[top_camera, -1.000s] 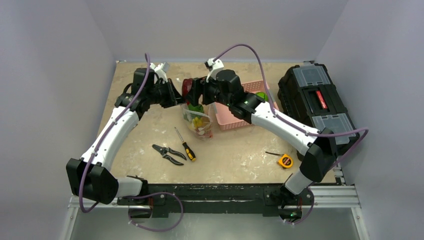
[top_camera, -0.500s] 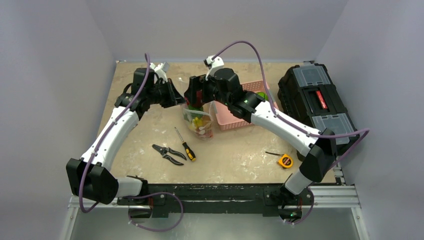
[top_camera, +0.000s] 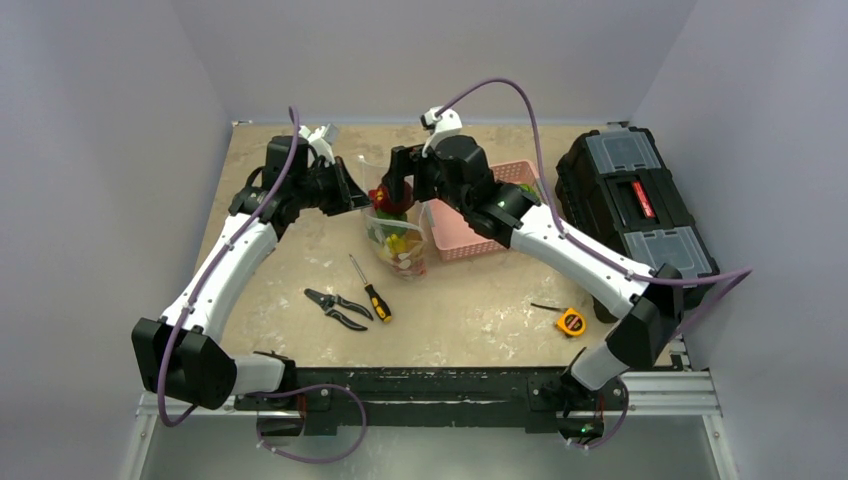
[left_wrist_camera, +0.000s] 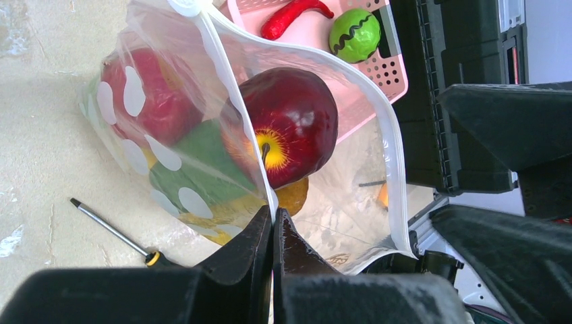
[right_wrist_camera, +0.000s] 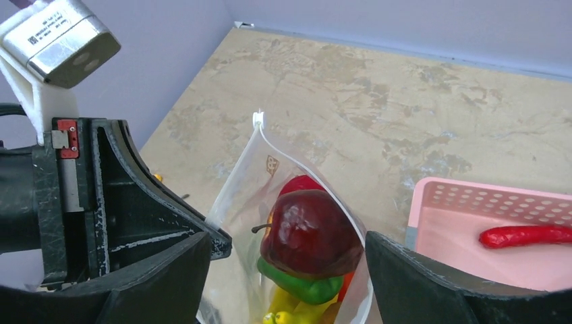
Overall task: Place the food in the zip-top bag and seal the zipper
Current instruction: Place the fake fruit in the zipper food storage bag, then adjust the zipper food storage bag at the center of the board.
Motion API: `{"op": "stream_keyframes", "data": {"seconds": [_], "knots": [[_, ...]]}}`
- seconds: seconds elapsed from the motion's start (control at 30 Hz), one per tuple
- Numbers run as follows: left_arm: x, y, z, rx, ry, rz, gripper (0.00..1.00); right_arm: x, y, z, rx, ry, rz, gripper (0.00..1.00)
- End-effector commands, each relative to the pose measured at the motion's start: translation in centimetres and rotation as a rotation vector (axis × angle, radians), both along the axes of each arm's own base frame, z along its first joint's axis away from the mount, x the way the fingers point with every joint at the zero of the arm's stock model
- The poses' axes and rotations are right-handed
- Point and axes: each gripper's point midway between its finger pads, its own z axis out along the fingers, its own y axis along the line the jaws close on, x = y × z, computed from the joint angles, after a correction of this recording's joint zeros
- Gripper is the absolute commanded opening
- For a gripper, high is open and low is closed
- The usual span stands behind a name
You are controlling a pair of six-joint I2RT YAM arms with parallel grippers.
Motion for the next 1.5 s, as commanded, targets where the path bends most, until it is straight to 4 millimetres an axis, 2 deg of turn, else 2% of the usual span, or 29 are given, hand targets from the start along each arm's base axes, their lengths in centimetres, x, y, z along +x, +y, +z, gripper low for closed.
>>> {"op": "stream_keyframes", "data": {"seconds": [0.0,0.2,0.37,0.47,0.6,0.63,0.7,0.73,0.87,0.97,1.03,1.13,1.2,1.23,1.3,1.47], "knots": [[0.4,-0.1,3.4,-0.045,-0.108,-0.003,0.0,-0.1,-2.2,1.6,-0.007,-0.049,-0.076,0.8],[0.4,-0.1,3.3,-0.046,-0.106,-0.003,0.0,0.2,-3.7,-0.8,-0.09,-0.037,-0.129,0.72],[0.4,-0.2,3.1,-0.046,-0.101,-0.003,0.0,0.1,-3.5,-3.4,-0.126,0.004,-0.125,0.64],[0.5,-0.2,3.0,-0.045,-0.097,-0.003,0.0,-0.1,-2.8,-4.4,-0.115,0.027,-0.092,0.48],[0.5,-0.2,2.9,-0.046,-0.094,-0.006,0.0,-0.6,-1.1,-3.8,-0.066,0.025,-0.013,0.32],[0.5,-0.2,3.0,-0.048,-0.096,-0.007,0.0,-0.5,-0.8,-3.5,-0.06,0.018,-0.004,0.26],[0.5,-0.3,3.1,-0.05,-0.098,-0.012,0.0,-0.6,0.1,-2.7,-0.047,0.001,0.038,0.06],[0.4,-0.4,3.3,-0.052,-0.104,-0.017,0.0,-0.7,0.5,-2.2,-0.036,-0.005,0.058,0.0],[-0.2,0.0,5.0,-0.063,-0.193,-0.007,0.0,-2.0,1.5,1.3,0.015,-0.083,0.106,0.0],[-0.3,0.8,5.8,-0.051,-0.245,0.032,0.0,-3.0,1.2,3.9,0.056,-0.151,0.108,0.0],[-0.1,0.9,5.2,-0.039,-0.215,0.041,0.0,-2.8,0.9,3.8,0.068,-0.162,0.082,0.0],[0.3,0.8,3.1,-0.013,-0.095,0.041,0.0,-2.1,0.6,1.4,0.043,-0.121,0.036,0.0],[0.6,0.8,2.7,-0.013,-0.07,0.042,0.0,-1.4,0.2,-0.1,0.01,-0.108,-0.009,0.0],[0.5,0.9,2.8,-0.014,-0.078,0.05,0.0,-1.2,-0.1,-0.2,0.002,-0.106,-0.029,0.0],[0.5,1.5,3.2,-0.002,-0.113,0.079,0.0,-1.1,-0.8,0.6,0.002,-0.122,-0.058,0.0],[0.2,2.5,4.9,0.002,-0.202,0.117,0.0,-1.8,-2.7,5.3,0.046,-0.219,-0.082,0.0]]}}
